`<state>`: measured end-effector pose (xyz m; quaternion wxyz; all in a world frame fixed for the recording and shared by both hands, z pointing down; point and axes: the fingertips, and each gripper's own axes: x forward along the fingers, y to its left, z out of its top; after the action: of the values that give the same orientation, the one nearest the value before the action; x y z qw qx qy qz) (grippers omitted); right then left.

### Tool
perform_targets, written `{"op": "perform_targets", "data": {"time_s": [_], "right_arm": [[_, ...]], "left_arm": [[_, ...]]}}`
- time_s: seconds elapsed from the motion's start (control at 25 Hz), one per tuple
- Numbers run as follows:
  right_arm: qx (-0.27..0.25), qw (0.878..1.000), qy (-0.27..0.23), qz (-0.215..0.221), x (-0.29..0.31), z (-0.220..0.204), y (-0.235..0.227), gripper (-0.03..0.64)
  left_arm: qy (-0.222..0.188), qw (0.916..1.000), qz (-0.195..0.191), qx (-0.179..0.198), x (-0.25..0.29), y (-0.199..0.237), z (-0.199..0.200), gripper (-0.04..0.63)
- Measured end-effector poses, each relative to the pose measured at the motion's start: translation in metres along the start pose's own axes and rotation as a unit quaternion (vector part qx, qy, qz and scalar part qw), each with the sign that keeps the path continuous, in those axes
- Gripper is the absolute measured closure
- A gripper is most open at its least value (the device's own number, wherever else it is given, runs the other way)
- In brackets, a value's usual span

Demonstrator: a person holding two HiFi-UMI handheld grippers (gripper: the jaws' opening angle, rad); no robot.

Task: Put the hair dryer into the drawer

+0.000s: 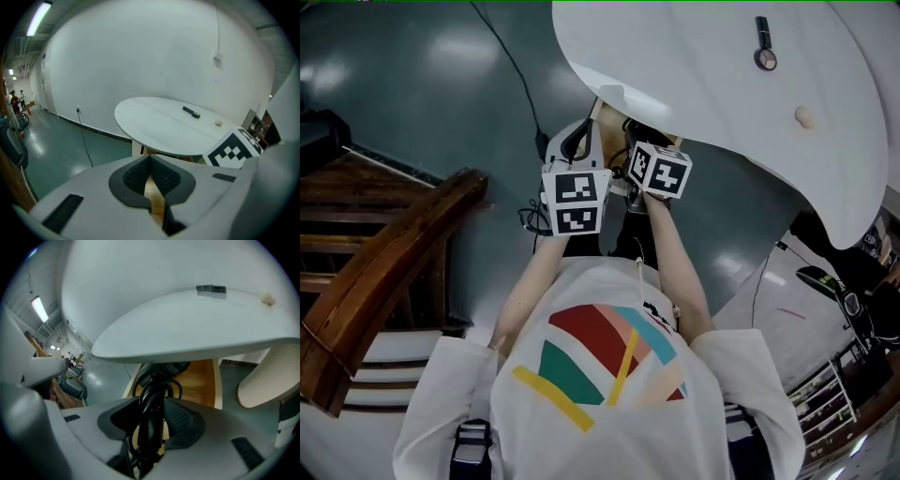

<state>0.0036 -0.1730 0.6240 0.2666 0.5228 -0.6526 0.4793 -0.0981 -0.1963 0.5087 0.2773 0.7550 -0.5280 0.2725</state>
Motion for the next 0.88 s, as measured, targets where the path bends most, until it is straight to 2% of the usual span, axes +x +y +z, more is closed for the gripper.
{"op": "perform_targets", "data": {"time_s": [0.4, 0.68, 0.88], "right_arm": [[-0.061, 0.998, -0.024, -0.022, 0.037, -0.005, -0.011, 0.443], [-0.058, 0.998, -0.028, -0.027, 0.058, -0.004, -0.017, 0.443], [-0.062, 0.996, -0.054, -0.032, 0.067, 0.002, -0.022, 0.443]], "left_arm": [[0.018, 0.9997, 0.006, 0.013, 0.0, 0.002, -0.021, 0.58], [0.032, 0.9994, 0.011, 0.013, 0.002, 0.006, -0.042, 0.58], [0.036, 0.9992, 0.011, 0.012, 0.002, 0.003, -0.053, 0.58]]}}
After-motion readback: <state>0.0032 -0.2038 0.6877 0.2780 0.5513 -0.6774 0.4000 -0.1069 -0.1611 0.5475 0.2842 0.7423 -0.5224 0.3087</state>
